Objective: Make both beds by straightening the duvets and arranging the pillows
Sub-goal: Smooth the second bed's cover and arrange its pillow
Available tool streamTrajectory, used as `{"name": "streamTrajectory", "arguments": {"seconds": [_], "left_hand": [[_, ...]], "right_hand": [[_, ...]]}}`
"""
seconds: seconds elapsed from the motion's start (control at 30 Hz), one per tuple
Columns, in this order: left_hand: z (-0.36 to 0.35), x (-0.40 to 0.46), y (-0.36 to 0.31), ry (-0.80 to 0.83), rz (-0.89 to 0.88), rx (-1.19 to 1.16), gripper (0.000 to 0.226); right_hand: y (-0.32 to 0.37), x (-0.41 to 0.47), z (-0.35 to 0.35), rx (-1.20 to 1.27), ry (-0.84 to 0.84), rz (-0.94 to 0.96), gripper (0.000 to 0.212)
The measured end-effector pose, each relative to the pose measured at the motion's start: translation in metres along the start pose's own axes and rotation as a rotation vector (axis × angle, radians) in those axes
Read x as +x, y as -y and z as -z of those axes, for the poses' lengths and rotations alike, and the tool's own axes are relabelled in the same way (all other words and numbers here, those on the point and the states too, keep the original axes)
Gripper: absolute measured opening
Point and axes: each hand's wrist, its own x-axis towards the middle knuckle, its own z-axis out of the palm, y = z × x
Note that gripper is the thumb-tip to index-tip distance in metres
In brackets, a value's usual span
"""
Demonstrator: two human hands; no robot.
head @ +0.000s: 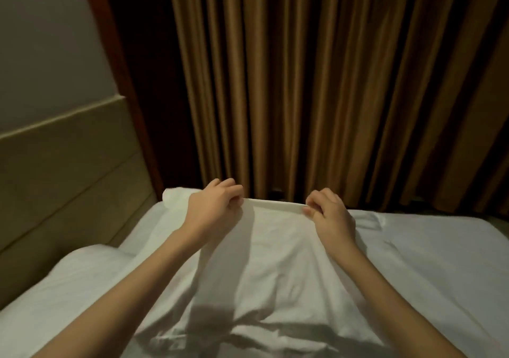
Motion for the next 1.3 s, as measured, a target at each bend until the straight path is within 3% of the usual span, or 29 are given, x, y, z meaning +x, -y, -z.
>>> {"name": "streamTrajectory", "arguments": {"seconds": [0.33, 0.5, 0.63, 0.8, 1.0, 1.1, 1.23, 1.3], "left_hand": [[0.108, -0.115, 0.137, -0.179, 0.516, 0.005, 0.013], [0.152, -0.161, 0.192, -0.319, 0.652, 0.031, 0.009], [0.173, -0.184, 0.23, -0.43, 0.706, 0.079, 0.018], [0.165, -0.2, 0.274, -0.566, 0.827, 0.151, 0.015], [0.089, -0.236, 0.322, -0.47, 1.079, 0.031, 0.018], [0.069, -0.243, 0.339, -0.436, 1.101, 0.029, 0.019], [0.05, -0.25, 0.344, -0.293, 1.143, 0.028, 0.017], [0.041, -0.251, 0.345, -0.2, 1.131, 0.038, 0.025]], "right_hand": [[0.171, 0.005, -0.143, 0.221, 0.036, 0.356, 0.013], [0.255, -0.005, -0.211, 0.341, 0.078, 0.448, 0.011], [0.309, -0.01, -0.264, 0.429, 0.125, 0.448, 0.012], [0.36, -0.002, -0.332, 0.356, 0.2, 0.537, 0.01], [0.357, -0.034, -0.419, 0.171, 0.433, 0.467, 0.014], [0.344, -0.047, -0.445, 0.162, 0.493, 0.364, 0.019], [0.325, -0.048, -0.456, 0.02, 0.603, 0.403, 0.011], [0.318, -0.047, -0.459, -0.023, 0.634, 0.413, 0.017]]}}
